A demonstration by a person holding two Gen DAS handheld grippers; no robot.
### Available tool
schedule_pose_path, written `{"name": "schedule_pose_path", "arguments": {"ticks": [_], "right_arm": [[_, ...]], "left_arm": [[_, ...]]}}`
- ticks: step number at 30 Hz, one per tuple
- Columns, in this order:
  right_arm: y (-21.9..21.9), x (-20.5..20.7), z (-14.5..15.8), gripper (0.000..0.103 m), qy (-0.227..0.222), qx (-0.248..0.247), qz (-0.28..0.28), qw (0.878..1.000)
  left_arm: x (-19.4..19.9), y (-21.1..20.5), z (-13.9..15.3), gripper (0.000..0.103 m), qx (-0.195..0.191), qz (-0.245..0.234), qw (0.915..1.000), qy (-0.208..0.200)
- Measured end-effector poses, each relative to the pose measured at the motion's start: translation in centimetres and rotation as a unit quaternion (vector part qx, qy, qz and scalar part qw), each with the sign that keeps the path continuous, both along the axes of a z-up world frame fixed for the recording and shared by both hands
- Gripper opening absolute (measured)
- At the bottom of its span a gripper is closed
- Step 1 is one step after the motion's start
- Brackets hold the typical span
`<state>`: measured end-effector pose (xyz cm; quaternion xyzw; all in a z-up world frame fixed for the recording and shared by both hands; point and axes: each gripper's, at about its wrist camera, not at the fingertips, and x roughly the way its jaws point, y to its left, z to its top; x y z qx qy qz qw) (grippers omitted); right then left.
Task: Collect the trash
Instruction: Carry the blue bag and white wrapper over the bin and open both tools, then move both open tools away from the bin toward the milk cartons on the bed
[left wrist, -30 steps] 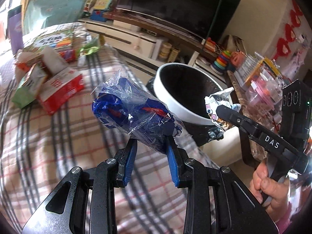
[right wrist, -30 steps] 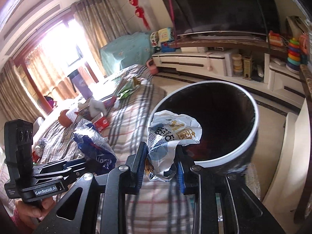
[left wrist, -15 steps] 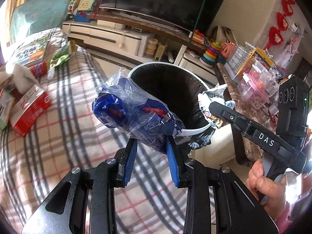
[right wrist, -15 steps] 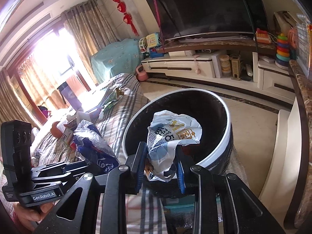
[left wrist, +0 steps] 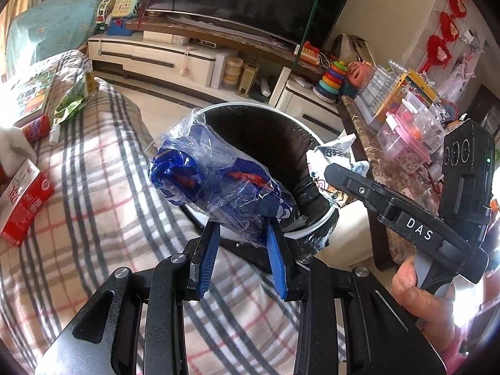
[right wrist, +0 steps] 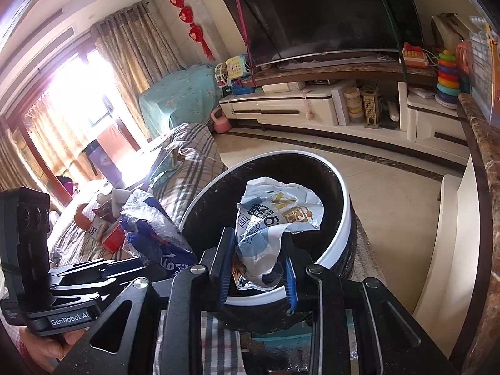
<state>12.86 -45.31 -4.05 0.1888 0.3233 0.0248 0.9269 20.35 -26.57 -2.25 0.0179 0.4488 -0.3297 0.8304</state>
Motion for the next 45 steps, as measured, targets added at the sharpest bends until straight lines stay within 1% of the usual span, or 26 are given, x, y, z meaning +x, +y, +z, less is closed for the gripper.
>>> {"name": "schedule_pose_path", "arguments": {"ticks": [7, 22, 24, 26, 28, 32, 34, 38, 40, 45], "right_arm": [[-0.5, 0.7, -0.1, 0.031, 0.007, 0.001, -0.001, 1.000], [-1.0, 2.5, -0.5, 0.032, 0.023, -0.008, 0.006, 1.000], [-1.0, 2.7, -0.5, 0.032, 0.024, -0.010, 0.006, 1.000], [-1.1, 2.8, -0.5, 0.038, 0.025, -0.009, 0.006, 1.000], [-1.2, 3.0, -0.5, 0.048, 0.026, -0.004, 0.005, 1.000], [-1.3, 2.7, -0.3, 0.056, 0.023, -0.001, 0.001, 1.000], [-1.2, 2.5, -0.1, 0.061, 0.020, 0.001, 0.002, 1.000], [-0.5, 2.1, -0.1, 0.070, 0.014, 0.006, 0.005, 1.000], [0.1, 1.8, -0.1, 0.076, 0.012, 0.011, 0.009, 1.000], [2.4, 1.7, -0.3, 0.086, 0.012, 0.019, 0.028, 0.999]], "left_arm": [[0.6, -1.3, -0.5, 0.029, 0.007, -0.006, 0.9999, 0.007], [1.6, -2.5, -1.1, 0.030, 0.017, -0.011, 0.9997, 0.014], [1.7, -2.5, -1.0, 0.032, 0.017, -0.009, 0.9997, 0.014], [1.7, -2.4, -1.0, 0.036, 0.015, -0.009, 0.9997, 0.017], [1.7, -2.1, -0.9, 0.049, 0.015, -0.005, 0.9998, 0.015], [1.3, -1.2, -0.7, 0.051, 0.014, 0.002, 0.9999, 0.009], [1.1, -0.6, -0.8, 0.057, 0.014, 0.007, 0.9998, 0.008], [0.4, 1.4, -1.1, 0.060, 0.018, 0.023, 0.9996, 0.004], [0.0, 2.8, -1.4, 0.063, 0.021, 0.035, 0.9992, 0.003], [-0.5, 6.2, -1.7, 0.067, 0.014, 0.072, 0.9973, 0.011]]}}
